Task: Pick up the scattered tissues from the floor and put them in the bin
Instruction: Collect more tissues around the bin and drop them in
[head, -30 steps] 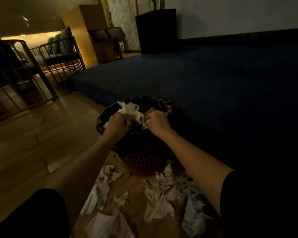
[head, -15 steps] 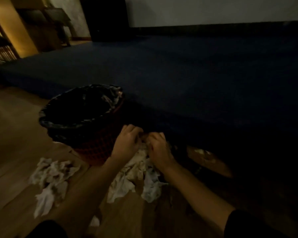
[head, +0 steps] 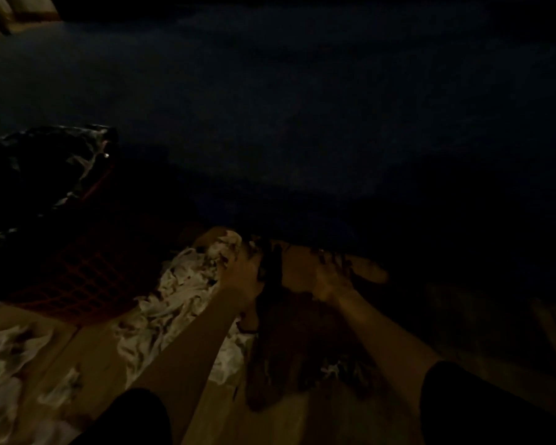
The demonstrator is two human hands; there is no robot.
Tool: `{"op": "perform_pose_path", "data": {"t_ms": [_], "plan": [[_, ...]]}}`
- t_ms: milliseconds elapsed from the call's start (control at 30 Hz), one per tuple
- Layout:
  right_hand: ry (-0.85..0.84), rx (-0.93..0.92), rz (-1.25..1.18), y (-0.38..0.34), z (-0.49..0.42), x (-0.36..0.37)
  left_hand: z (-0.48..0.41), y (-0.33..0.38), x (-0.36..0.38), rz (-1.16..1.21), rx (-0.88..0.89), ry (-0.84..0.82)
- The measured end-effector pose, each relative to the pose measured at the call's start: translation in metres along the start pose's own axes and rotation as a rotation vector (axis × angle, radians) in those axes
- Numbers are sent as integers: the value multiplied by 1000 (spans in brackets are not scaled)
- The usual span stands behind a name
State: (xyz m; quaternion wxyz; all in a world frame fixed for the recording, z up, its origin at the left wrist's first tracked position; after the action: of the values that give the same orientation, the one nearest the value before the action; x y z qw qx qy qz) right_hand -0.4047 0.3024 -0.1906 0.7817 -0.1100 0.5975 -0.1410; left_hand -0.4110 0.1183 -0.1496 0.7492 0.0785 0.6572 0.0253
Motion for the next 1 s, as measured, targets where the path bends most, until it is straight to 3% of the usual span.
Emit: {"op": "perform_pose_path", "data": {"t_ms": [67, 167, 267, 333, 600, 733, 800, 900, 1000], "plan": [[16, 35, -30, 9, -9, 0, -10, -13, 15, 4, -102, -83], [115, -40, 8, 13, -9, 9, -1, -15, 30, 38, -103, -211], [239, -27, -73, 15, 4, 12, 12, -16, 27, 98, -160, -90], [233, -74, -65, 9, 12, 18, 20, -18, 23, 130, -187, -1], [221, -183, -262, -12, 49, -2, 50, -10, 7, 313, -105, 71], [426, -90, -461, 11, 85, -43, 77, -7, -32, 399, 21, 311], [449, -48, -486, 24, 110, -45, 99, -10, -38, 494, 39, 378], [459, 16, -479, 37, 148, -27, 135, -25, -24, 596, -41, 355], [357, -31, -221, 23, 174, 11, 165, -44, 1, 534, -76, 269]]}}
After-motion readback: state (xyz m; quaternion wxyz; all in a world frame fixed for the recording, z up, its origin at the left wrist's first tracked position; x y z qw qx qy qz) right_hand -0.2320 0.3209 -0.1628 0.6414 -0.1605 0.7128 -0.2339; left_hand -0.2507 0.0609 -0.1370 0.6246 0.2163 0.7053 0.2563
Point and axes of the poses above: each hand's wrist, its own z-axis away from the middle knuckle, its own x-axis out of the palm, y = z × x, the point moved 9 cm from there along -z, towards the middle knuckle, and after that the axes turned 7 degrees about y, right-handed, at the moved point
